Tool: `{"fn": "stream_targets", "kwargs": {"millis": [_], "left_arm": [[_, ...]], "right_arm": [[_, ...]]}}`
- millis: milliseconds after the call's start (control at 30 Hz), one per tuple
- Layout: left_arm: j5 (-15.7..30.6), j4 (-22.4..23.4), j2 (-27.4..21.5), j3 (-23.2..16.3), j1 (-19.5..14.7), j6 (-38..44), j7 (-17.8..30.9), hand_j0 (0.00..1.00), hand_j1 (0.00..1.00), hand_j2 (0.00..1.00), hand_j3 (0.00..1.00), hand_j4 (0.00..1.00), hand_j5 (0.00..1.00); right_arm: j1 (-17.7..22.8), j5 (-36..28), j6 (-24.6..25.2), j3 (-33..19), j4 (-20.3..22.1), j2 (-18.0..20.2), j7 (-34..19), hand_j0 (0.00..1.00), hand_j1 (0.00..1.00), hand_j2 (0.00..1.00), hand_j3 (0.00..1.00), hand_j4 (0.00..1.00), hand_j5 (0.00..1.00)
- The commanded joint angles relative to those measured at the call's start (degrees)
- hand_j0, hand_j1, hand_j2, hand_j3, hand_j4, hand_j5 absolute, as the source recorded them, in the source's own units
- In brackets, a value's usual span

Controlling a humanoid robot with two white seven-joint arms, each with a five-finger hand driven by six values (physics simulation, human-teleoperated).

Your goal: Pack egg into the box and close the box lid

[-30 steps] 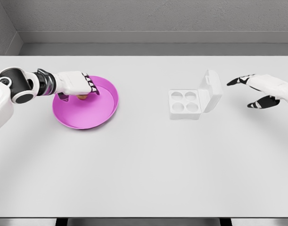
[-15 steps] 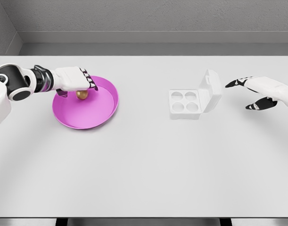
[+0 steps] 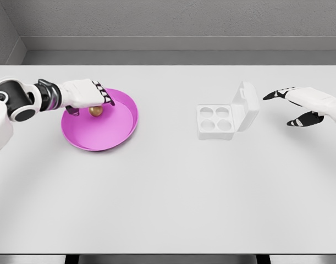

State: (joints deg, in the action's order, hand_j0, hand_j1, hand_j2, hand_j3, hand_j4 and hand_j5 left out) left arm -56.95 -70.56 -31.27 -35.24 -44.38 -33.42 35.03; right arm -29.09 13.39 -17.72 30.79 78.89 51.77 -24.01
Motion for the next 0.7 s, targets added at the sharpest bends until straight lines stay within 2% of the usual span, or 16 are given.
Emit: {"fn": "stream_targets", "kwargs": {"millis": [0,400,667], "left_arm": [[0.1,-0.5,0.2,1.1,0.3,1.6,0.0,0.92,0.92,0.92,0.92,0.92,0.92],[-1.1,0.7,1.9,0.3,0.3,3.7,0.0,0.88,0.88,0.88,0.88,0.88,0.88],[-1.5,1.0,2.6,-0.4,0.4,3.9,0.0,0.82,0.82,0.82,0.82,0.82,0.82]], "right_arm": [[0.0,-0.2,0.1,0.0,0.0,0.1,0.0,0.84,0.84,0.84,0.84,0.84,0.84],[-0.2,-0.2,0.0,0.0,0.3,0.3,0.0,0.84,0.84,0.84,0.84,0.84,0.84],[-0.2,-0.3,0.0,0.0,0.4,0.3,0.0,0.84,0.84,0.84,0.84,0.84,0.84]]}}
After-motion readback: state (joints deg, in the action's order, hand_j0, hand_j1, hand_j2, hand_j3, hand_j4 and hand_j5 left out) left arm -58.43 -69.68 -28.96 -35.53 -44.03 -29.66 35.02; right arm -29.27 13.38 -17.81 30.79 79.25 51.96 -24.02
